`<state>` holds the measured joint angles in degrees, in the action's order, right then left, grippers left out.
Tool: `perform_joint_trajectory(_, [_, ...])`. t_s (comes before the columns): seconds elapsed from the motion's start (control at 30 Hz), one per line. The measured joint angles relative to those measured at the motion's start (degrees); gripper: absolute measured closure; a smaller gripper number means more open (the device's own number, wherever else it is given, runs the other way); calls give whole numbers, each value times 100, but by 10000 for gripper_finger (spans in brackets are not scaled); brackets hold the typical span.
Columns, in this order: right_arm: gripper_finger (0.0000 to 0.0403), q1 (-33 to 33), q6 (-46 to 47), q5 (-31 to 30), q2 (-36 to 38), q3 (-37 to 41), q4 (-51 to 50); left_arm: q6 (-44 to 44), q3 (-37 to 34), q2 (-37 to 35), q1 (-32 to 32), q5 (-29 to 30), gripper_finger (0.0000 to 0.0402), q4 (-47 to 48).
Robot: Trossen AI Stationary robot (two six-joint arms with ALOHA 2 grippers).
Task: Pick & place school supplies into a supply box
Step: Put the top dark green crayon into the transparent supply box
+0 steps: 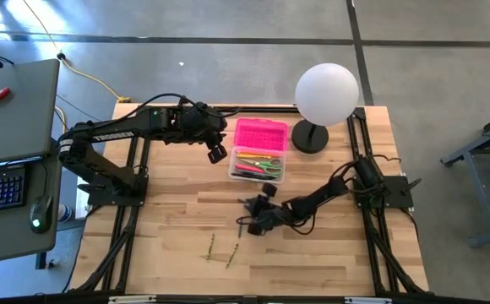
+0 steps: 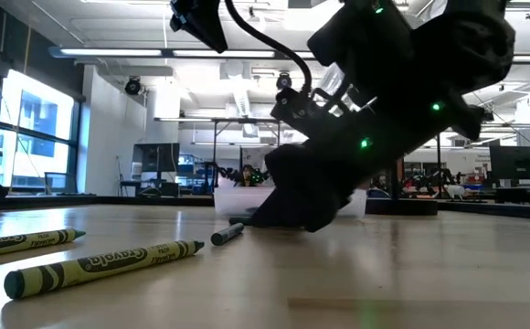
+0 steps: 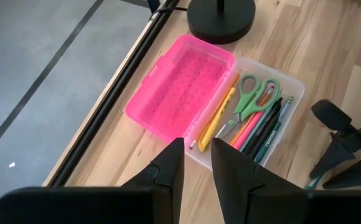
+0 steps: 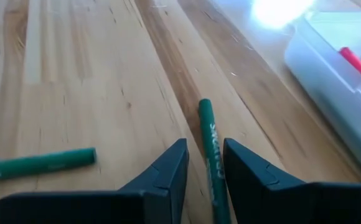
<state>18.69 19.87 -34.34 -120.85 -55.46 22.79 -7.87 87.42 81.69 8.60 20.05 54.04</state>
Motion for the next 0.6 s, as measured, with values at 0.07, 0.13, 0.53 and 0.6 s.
perform_joint_trajectory(0.07, [315,-102,-49,91,-24,0,112,5,0,0,0,2,289,22])
perform_joint_trajectory(0.13, [316,-187,-41,138,-144,0,278,5,0,0,0,2,289,25])
perform_joint_trajectory(0.53, [316,1,-40,-759,-1056,-22,1536,8,0,0,0,4,289,297])
perform_joint_trajectory(0.6, [316,-10,-47,-692,-1056,-18,1542,8,0,0,0,4,289,294])
